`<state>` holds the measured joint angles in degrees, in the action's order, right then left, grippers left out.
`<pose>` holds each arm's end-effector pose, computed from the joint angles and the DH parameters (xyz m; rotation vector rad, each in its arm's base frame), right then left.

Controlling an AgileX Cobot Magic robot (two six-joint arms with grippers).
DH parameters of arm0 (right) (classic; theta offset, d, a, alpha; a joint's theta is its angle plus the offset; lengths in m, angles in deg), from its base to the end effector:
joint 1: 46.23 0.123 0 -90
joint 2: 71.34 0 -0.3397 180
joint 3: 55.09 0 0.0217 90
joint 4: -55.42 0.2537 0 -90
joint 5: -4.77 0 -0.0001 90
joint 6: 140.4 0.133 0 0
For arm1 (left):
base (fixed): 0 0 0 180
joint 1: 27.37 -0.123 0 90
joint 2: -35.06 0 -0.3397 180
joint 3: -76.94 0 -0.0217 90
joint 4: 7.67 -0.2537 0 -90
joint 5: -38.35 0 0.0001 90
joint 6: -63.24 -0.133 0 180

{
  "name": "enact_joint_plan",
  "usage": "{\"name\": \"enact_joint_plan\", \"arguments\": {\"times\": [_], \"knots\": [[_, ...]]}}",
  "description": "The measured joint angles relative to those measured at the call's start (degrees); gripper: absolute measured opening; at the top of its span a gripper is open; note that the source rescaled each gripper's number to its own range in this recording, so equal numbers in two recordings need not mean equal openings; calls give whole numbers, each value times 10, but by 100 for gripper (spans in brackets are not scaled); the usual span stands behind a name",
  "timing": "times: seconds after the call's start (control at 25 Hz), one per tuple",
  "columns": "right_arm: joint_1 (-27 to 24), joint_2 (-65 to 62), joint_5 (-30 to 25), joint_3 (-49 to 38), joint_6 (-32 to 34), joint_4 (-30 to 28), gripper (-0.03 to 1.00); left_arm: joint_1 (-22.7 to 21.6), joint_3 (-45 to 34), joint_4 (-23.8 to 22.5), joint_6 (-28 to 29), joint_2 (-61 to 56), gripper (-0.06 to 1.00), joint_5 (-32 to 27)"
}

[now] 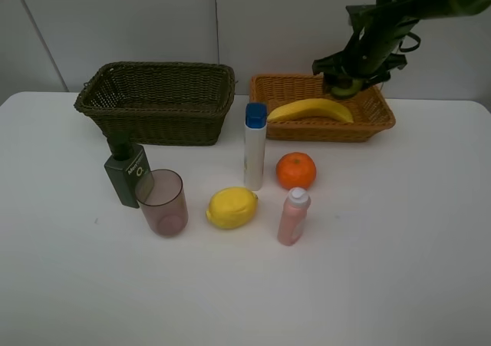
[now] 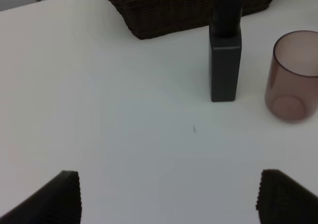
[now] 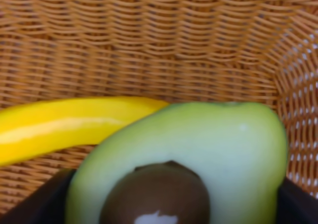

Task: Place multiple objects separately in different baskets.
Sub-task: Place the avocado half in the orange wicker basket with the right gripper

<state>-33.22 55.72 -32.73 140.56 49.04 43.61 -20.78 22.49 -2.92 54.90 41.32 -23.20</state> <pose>0.5085 0.1005 0.2093 -0.2461 2.5663 -0.0772 -0.0158 -0.0079 0.2324 0.2777 2.1137 -0.0830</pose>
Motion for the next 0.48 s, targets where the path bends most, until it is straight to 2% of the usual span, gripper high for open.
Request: {"name": "enact_joint_plan", "arguments": {"times": [0.48], "knots": [[-2,0,-1,1,0,10,65,0,0,0,0,0,95,0]]}}
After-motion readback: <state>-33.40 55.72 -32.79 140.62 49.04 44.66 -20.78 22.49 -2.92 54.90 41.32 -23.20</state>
